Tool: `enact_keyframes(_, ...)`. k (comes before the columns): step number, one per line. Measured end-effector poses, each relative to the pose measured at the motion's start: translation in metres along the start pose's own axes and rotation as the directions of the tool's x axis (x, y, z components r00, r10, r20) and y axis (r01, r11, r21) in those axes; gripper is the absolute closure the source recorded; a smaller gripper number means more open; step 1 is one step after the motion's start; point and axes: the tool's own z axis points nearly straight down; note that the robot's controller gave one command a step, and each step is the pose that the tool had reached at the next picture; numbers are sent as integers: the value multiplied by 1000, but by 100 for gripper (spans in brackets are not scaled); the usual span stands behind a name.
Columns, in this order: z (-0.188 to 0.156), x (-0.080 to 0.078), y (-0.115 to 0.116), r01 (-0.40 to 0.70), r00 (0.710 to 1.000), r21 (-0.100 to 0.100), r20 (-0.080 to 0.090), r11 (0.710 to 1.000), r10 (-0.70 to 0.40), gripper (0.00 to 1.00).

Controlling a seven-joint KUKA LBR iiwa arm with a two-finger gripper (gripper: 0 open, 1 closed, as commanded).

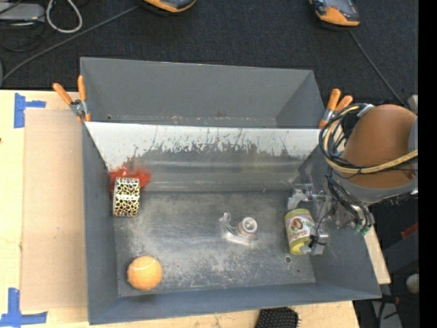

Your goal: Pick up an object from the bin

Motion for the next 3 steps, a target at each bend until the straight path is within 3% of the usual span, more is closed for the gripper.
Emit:
enact_keyframes(1, 75, -27, -43, 321, 947, 0, 0, 947, -321, 0)
enact_keyframes(2, 79, -41, -42, 422, 907, 1, 6, 907, -422, 0)
enact_keyframes(3, 80, -22, -40, 548, 837, -12, 9, 837, -548, 0)
